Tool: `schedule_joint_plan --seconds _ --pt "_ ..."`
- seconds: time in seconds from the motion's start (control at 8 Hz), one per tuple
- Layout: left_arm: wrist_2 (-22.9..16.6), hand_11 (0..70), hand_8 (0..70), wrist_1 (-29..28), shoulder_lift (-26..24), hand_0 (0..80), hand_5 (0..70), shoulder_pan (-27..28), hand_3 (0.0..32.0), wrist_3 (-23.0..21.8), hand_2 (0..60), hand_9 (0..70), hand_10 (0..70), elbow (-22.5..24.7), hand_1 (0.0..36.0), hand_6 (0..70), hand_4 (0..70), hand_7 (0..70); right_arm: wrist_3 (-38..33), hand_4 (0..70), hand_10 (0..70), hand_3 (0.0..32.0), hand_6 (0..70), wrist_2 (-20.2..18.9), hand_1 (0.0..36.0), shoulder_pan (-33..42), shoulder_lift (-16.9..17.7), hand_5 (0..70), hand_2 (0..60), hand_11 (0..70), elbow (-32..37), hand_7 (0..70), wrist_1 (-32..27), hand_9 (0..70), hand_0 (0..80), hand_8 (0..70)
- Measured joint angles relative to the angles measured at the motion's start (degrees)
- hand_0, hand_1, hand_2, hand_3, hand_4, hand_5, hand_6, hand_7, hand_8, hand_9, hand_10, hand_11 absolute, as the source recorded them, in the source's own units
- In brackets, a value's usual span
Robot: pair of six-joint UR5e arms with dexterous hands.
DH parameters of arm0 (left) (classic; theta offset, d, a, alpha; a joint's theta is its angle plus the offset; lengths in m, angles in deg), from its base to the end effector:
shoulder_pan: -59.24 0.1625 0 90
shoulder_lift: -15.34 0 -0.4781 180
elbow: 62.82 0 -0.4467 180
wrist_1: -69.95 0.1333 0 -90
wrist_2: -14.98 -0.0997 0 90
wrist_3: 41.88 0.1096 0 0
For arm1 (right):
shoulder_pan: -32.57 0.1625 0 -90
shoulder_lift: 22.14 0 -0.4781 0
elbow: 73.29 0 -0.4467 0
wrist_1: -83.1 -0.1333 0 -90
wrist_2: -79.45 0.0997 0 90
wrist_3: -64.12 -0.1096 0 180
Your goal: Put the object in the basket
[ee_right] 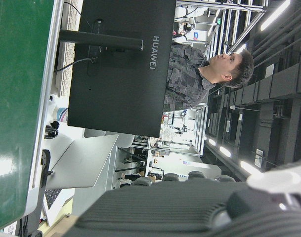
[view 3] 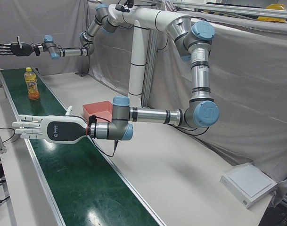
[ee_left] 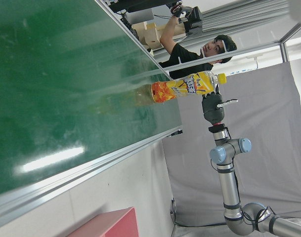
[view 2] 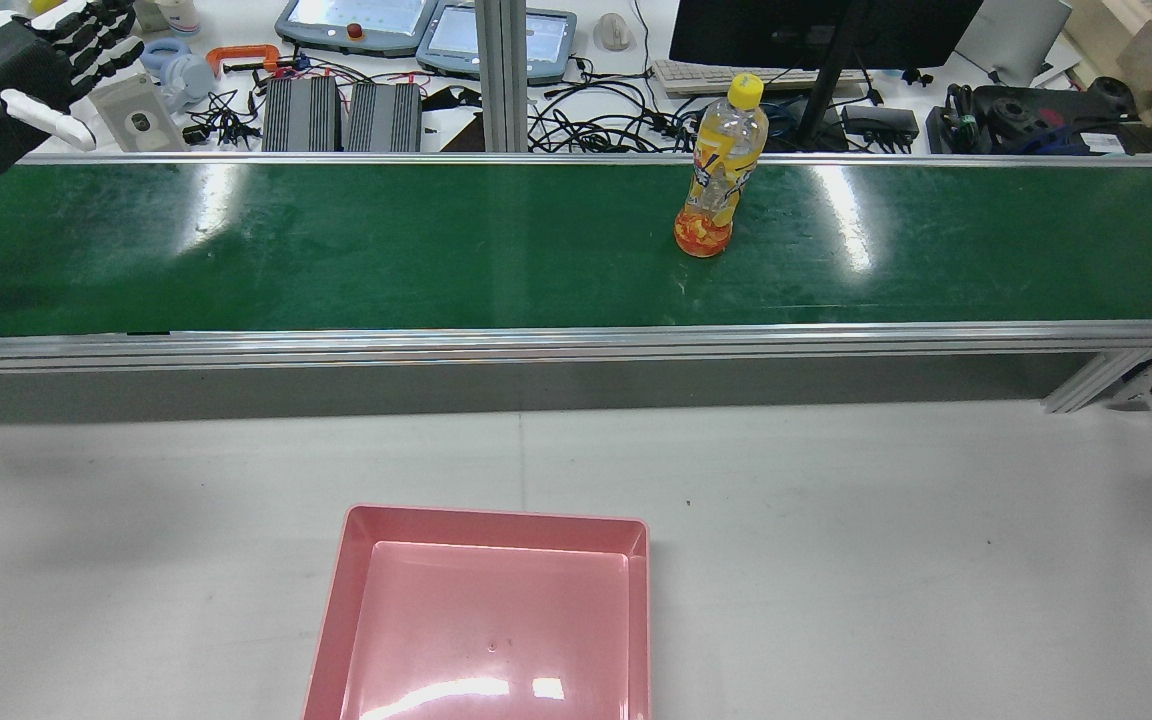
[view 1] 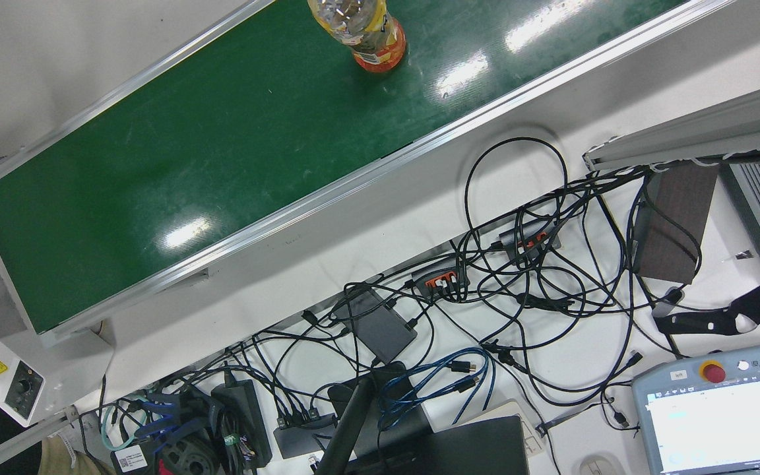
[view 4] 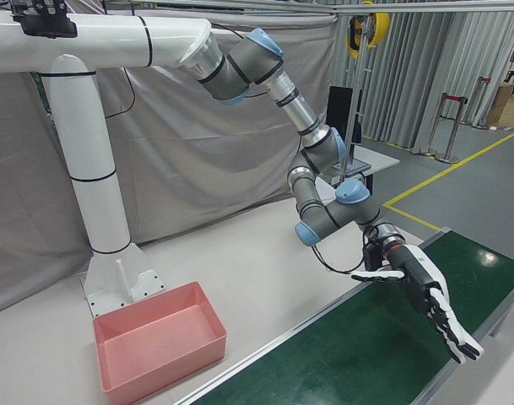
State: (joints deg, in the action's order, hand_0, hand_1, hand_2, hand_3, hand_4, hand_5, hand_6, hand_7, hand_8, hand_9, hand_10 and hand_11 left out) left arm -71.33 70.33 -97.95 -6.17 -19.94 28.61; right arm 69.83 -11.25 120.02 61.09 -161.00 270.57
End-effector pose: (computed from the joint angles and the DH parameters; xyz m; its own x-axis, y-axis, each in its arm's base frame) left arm 0.1785 -0.7272 0.4606 -0.9284 -0.1957 -0.3158 0.1891 0.4829 -0.8550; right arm 0.1049 -0.6112 0.7077 -0.9932 0.0616 0.0987 -0.1016 -0.0462 -0.9937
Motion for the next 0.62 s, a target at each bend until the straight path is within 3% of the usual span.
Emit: schedule_joint_plan --seconds 0.62 --pt "0.0 6.5 0.0 0.1 0.0 57.5 9.0 0.2 0.0 -0.1 0.0 0.0 3.3 0.4 6.3 0.1 7.1 0.0 0.0 0.0 0.0 0.0 0.0 0.0 0.0 0.0 0.0 0.0 0.0 0.0 0.0 0.0 0.0 0.0 0.0 0.0"
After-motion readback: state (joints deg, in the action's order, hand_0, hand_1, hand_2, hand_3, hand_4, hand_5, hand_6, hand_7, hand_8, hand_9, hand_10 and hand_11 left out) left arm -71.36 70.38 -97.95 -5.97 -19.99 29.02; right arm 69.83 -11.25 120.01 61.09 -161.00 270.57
